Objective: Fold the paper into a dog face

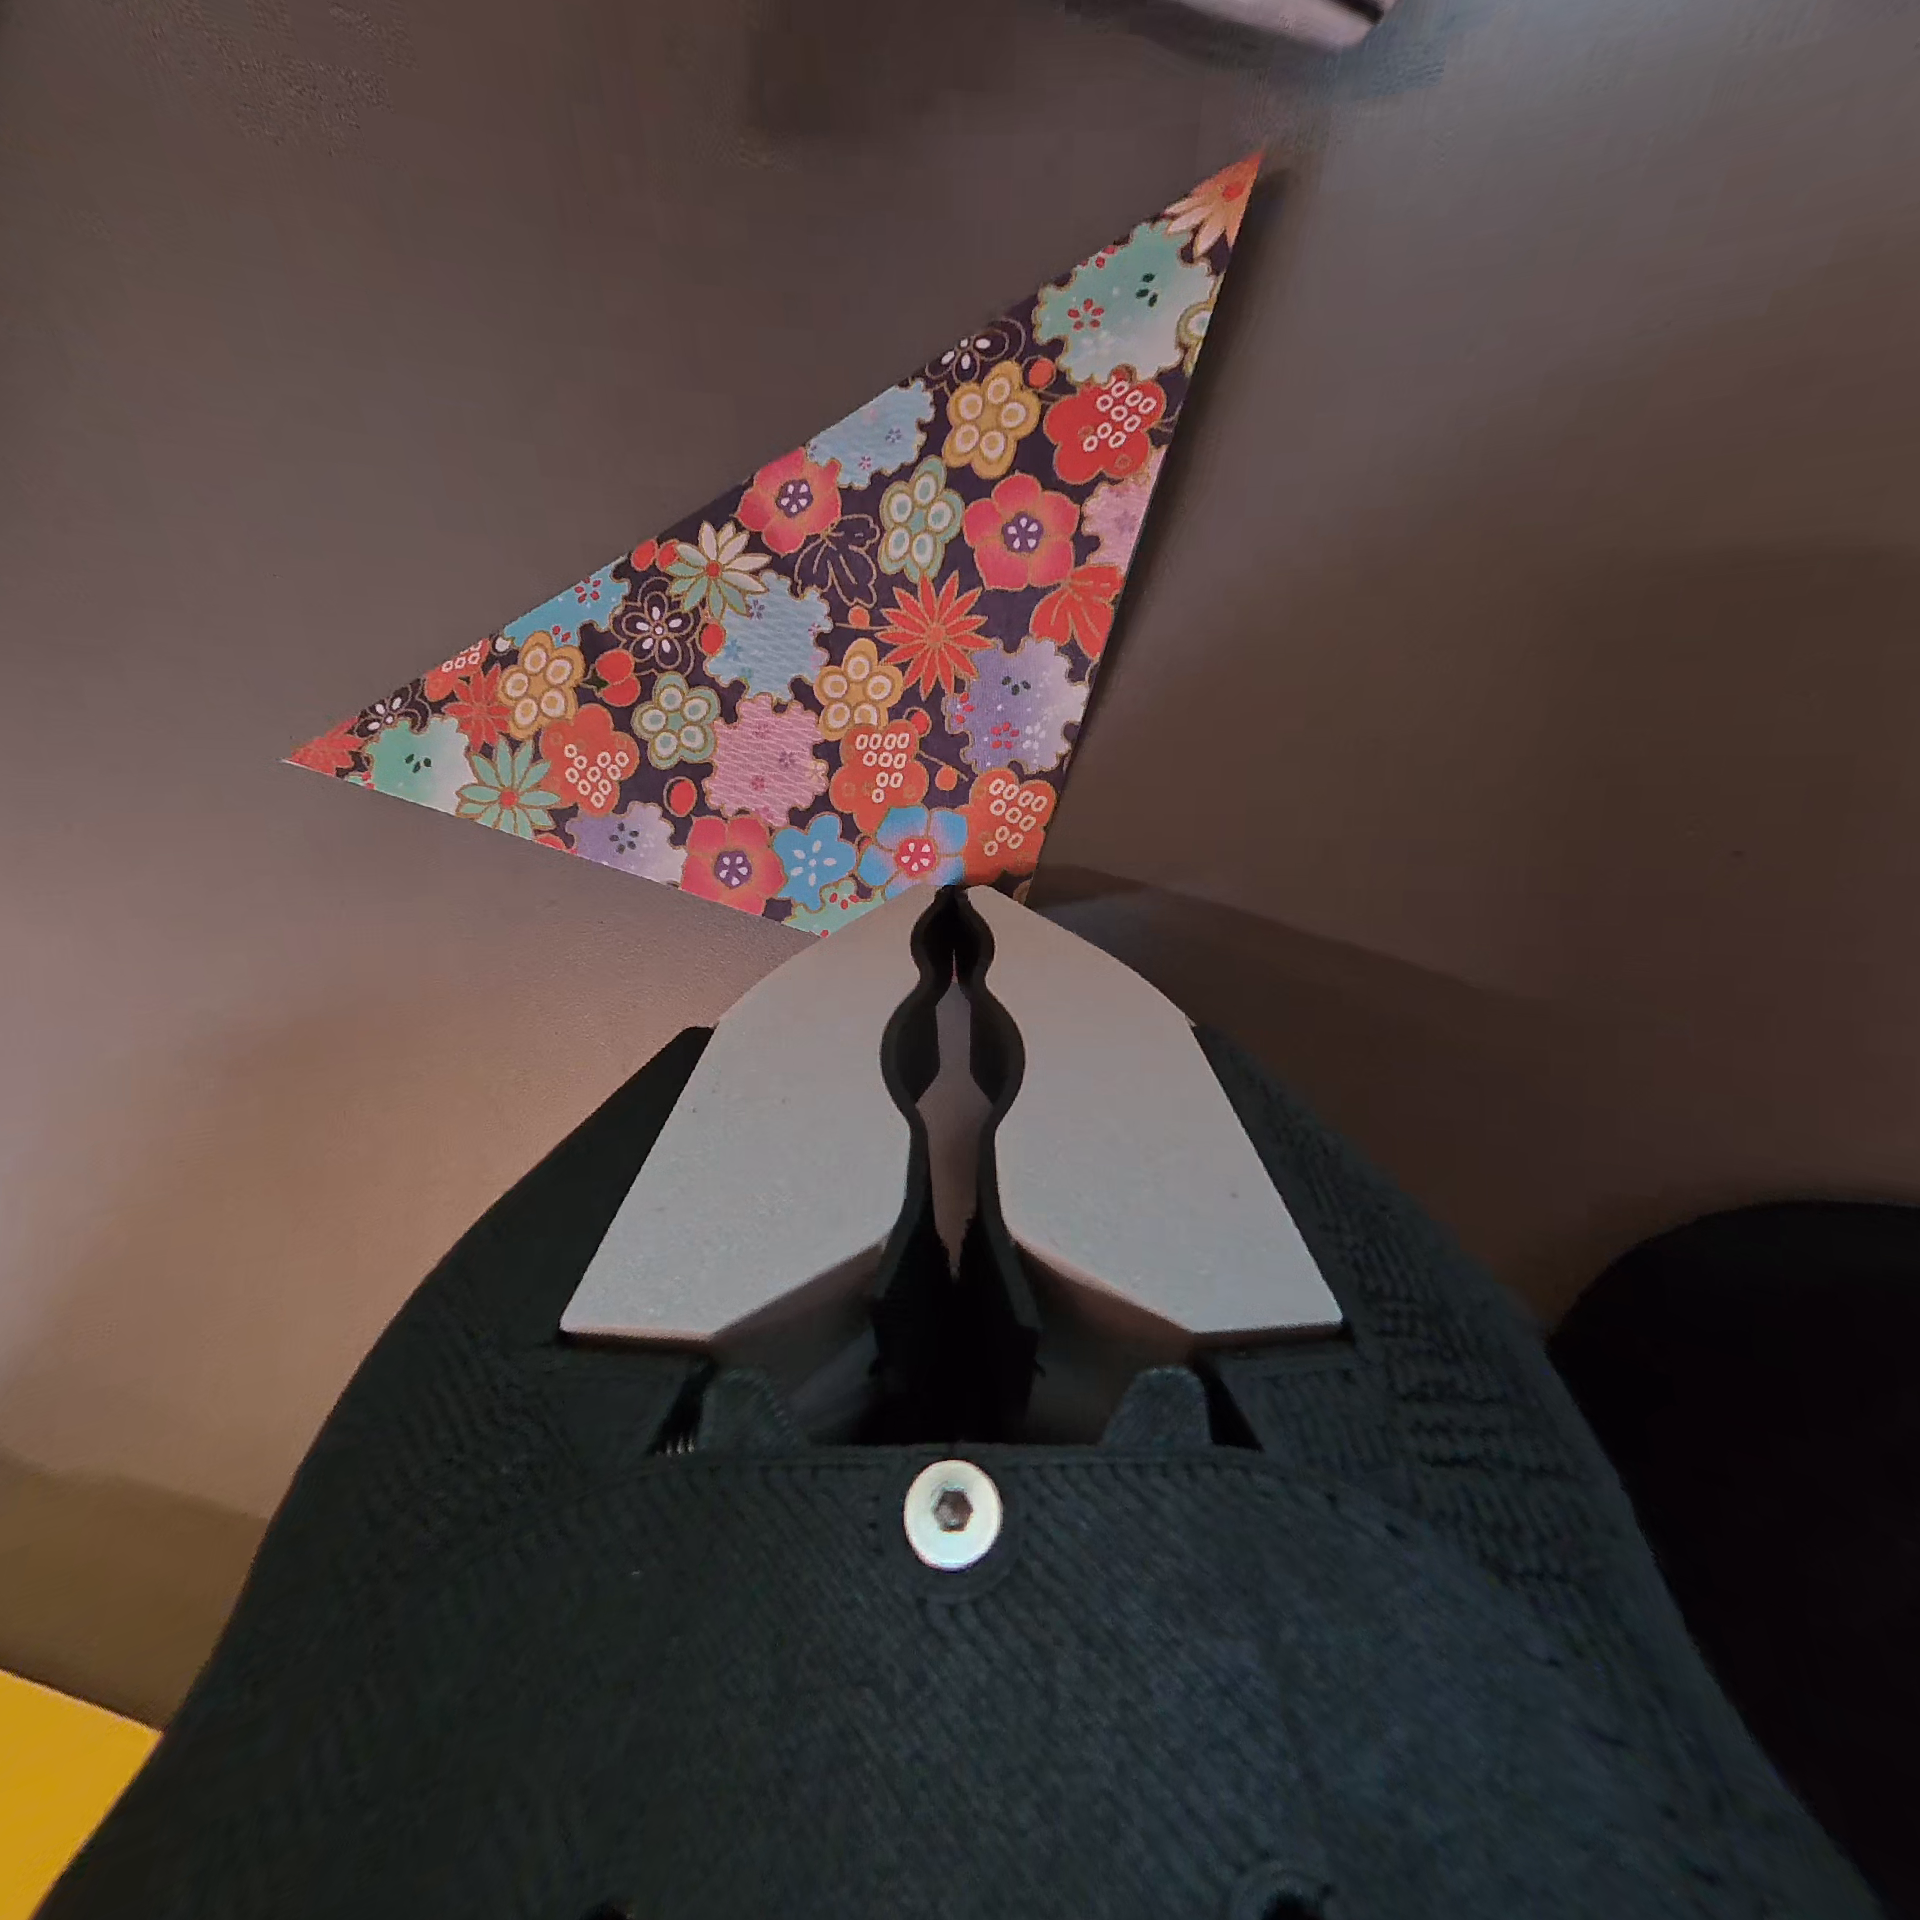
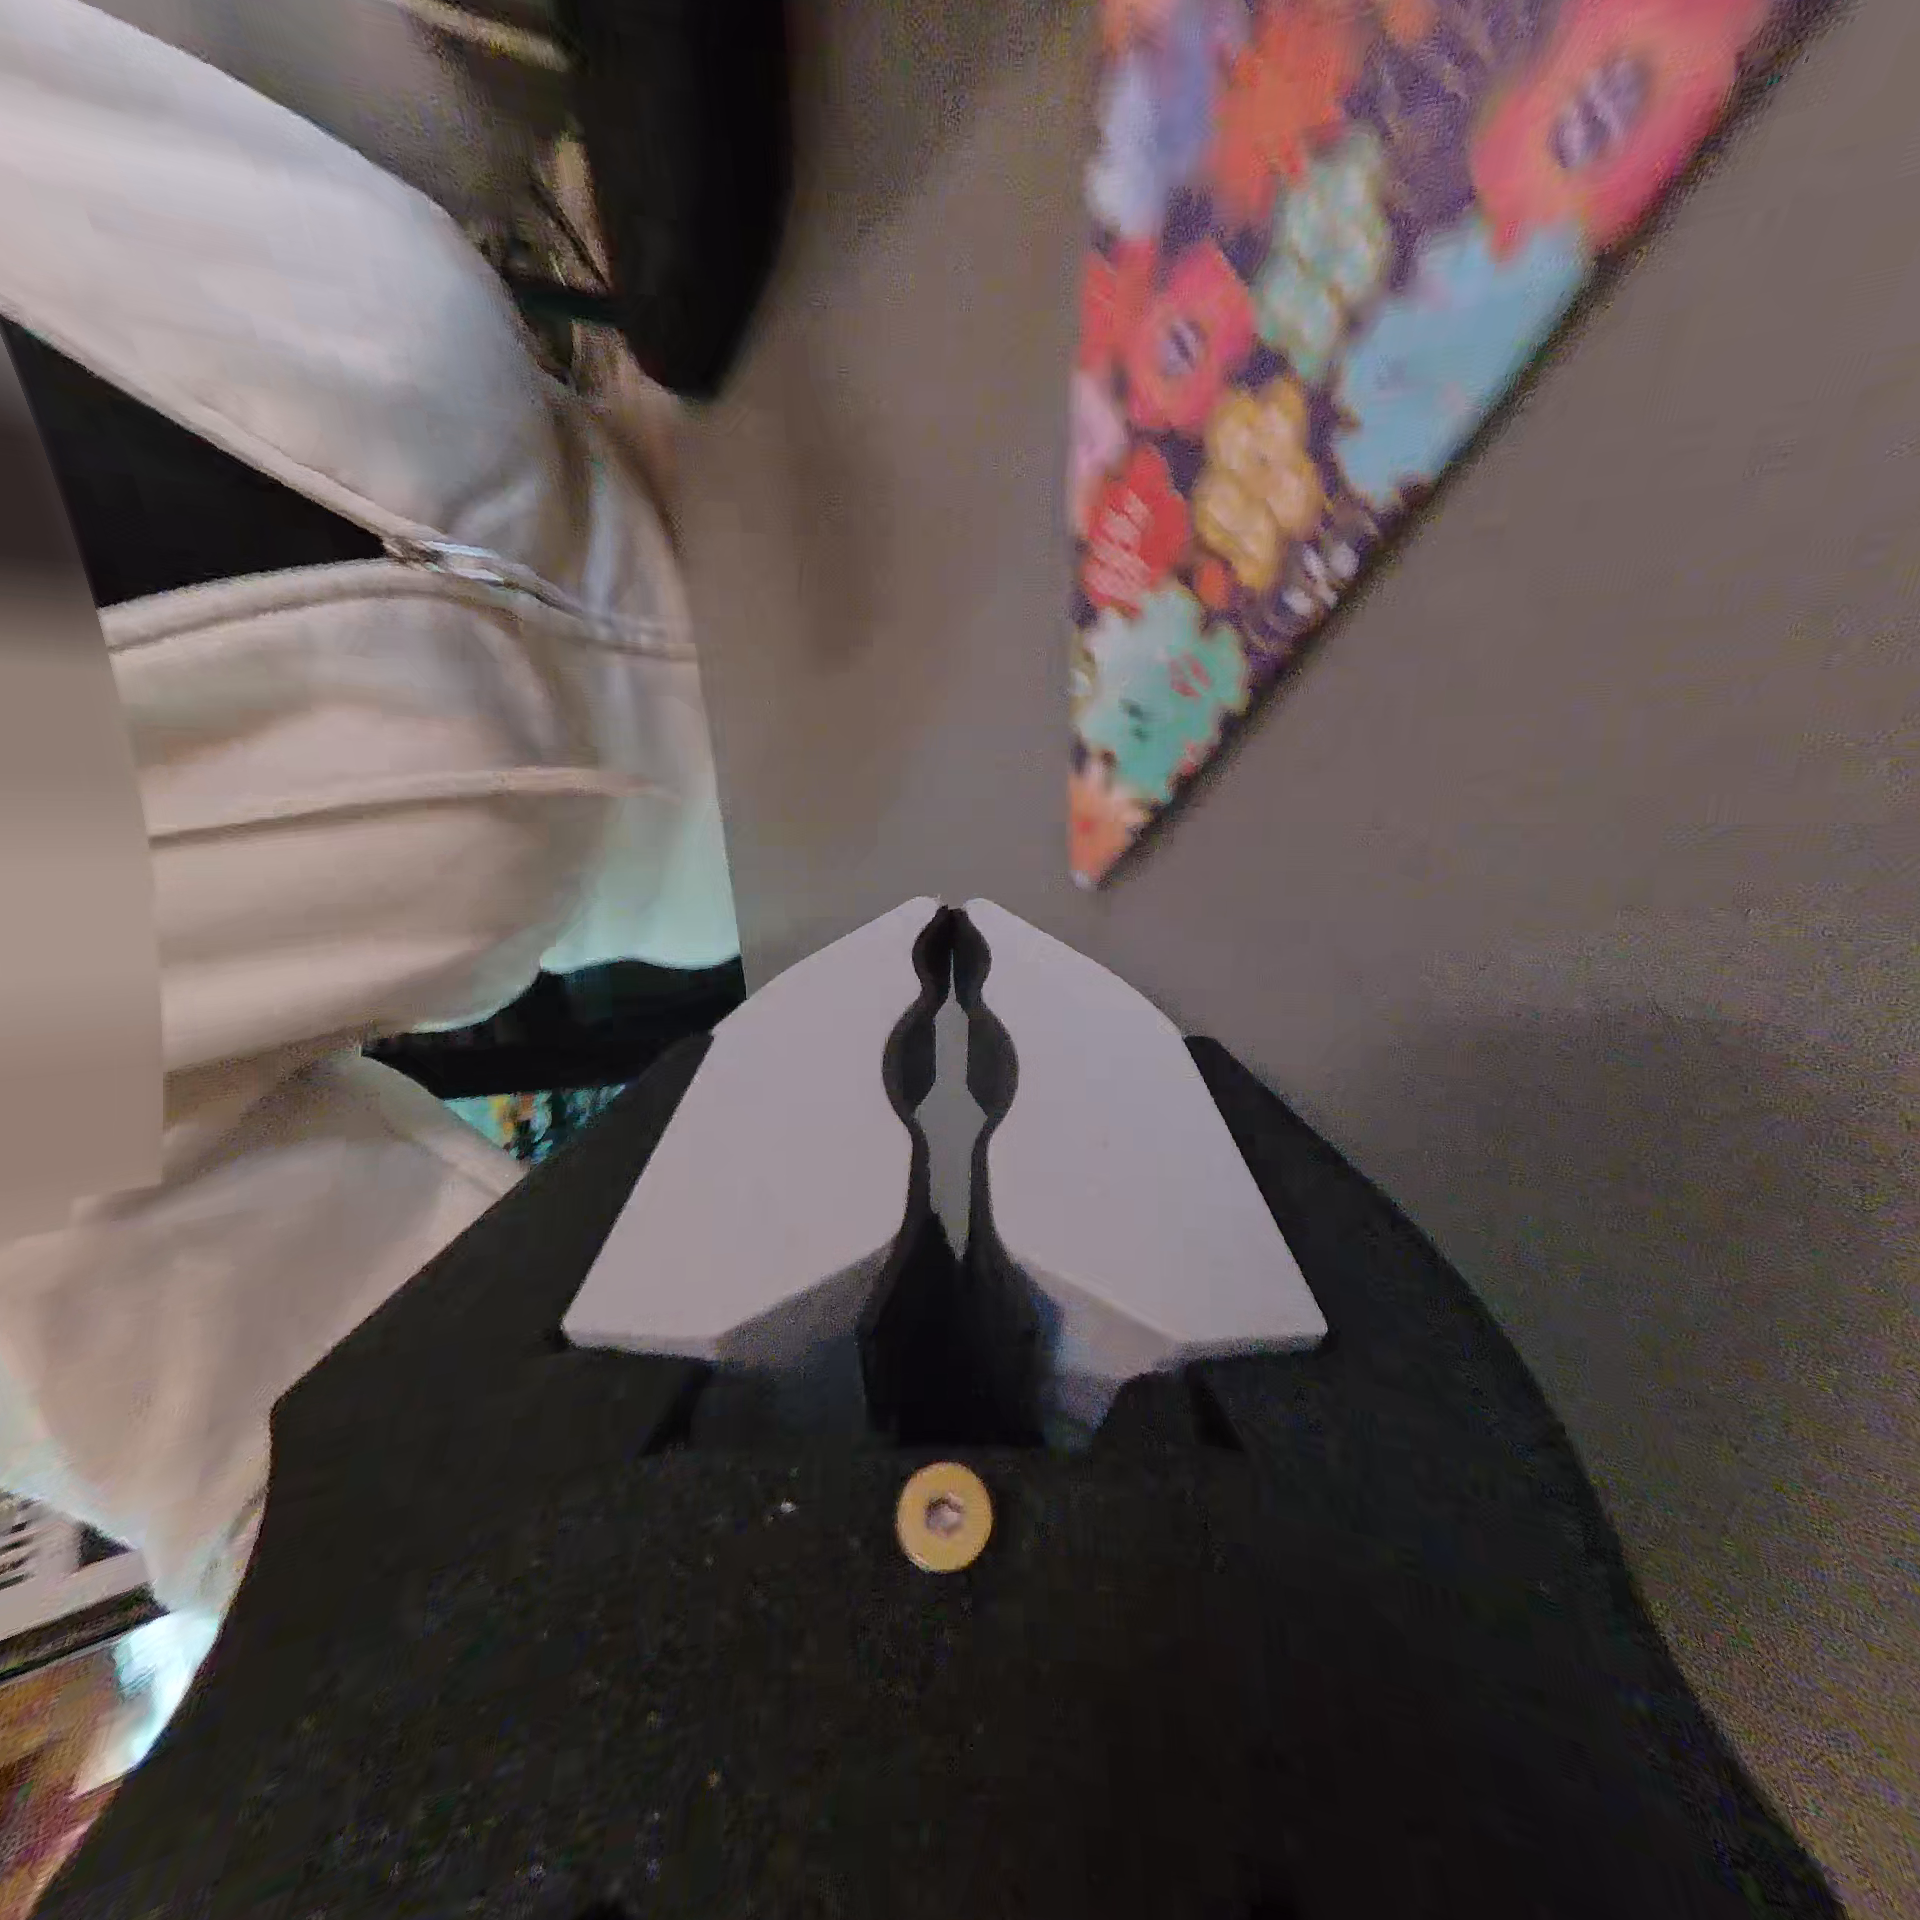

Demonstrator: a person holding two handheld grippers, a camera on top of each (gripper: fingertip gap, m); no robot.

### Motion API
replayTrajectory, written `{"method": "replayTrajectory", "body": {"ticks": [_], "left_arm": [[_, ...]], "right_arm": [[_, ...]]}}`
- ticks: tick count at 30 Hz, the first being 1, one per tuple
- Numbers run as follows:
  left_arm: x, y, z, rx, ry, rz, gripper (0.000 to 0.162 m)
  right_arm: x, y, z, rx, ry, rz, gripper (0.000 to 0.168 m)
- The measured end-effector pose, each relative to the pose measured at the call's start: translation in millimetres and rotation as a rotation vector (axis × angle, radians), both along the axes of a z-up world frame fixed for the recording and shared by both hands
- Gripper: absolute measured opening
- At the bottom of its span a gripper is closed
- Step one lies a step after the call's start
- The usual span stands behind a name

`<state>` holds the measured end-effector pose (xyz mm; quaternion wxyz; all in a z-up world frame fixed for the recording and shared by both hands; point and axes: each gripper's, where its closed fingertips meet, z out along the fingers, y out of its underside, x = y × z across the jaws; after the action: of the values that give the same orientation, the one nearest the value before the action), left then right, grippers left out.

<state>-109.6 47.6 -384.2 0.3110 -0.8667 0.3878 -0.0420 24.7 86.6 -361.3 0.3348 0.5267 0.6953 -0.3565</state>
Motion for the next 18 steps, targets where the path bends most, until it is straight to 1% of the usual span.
{"method": "replayTrajectory", "body": {"ticks": [1,2,4,5,6,7,9,10,12,15,16,17,18], "left_arm": [[0.0,0.1,0.0,0.013,0.01,-0.02,0.0],[0.2,0.1,0.2,0.027,0.021,-0.042,0.0],[0.4,0.2,0.4,0.048,0.045,-0.084,0.0],[0.6,0.0,0.4,0.054,0.054,-0.108,0.0],[1.9,-1.1,0.5,0.059,0.059,-0.144,0.0],[4.4,-3.5,0.6,0.061,0.058,-0.189,0.0],[6.2,-7.3,0.7,0.046,0.055,-0.238,0.0],[5.1,-8.7,0.7,0.031,0.058,-0.239,0.0],[-3.4,-6.1,5.7,0.037,0.085,-0.173,0.0],[-11.6,-2.5,24.1,0.082,0.075,-0.029,0.0],[-13.7,-2.1,28.7,0.086,0.067,0.026,0.0],[-15.0,-2.2,32.7,0.09,0.056,0.075,0.0],[-15.3,-2.6,37.0,0.099,0.044,0.119,0.0]], "right_arm": [[-11.8,-7.1,14.4,-0.022,0.14,-0.057,0.0],[-24.4,-8.5,25.5,0.009,0.316,-0.109,0.0],[-44.0,-1.0,38.9,0.176,0.685,-0.188,0.003],[-50.5,6.4,40.3,0.278,0.829,-0.232,0.017],[-53.3,13.1,37.7,0.363,0.919,-0.268,0.031],[-52.9,17.3,29.9,0.423,0.946,-0.288,0.045],[-44.0,13.7,5.6,0.454,0.879,-0.266,0.047],[-38.7,5.1,-2.5,0.422,0.844,-0.266,0.048],[-28.5,-10.7,-13.7,0.378,0.771,-0.284,0.052],[-22.1,-34.4,-9.8,0.358,0.756,-0.382,0.054],[-18.1,-51.0,-9.2,0.349,0.736,-0.386,0.056],[-13.4,-77.8,-7.1,0.322,0.76,-0.332,0.055],[-11.7,-95.4,-6.6,0.379,0.781,-0.282,0.055]]}}
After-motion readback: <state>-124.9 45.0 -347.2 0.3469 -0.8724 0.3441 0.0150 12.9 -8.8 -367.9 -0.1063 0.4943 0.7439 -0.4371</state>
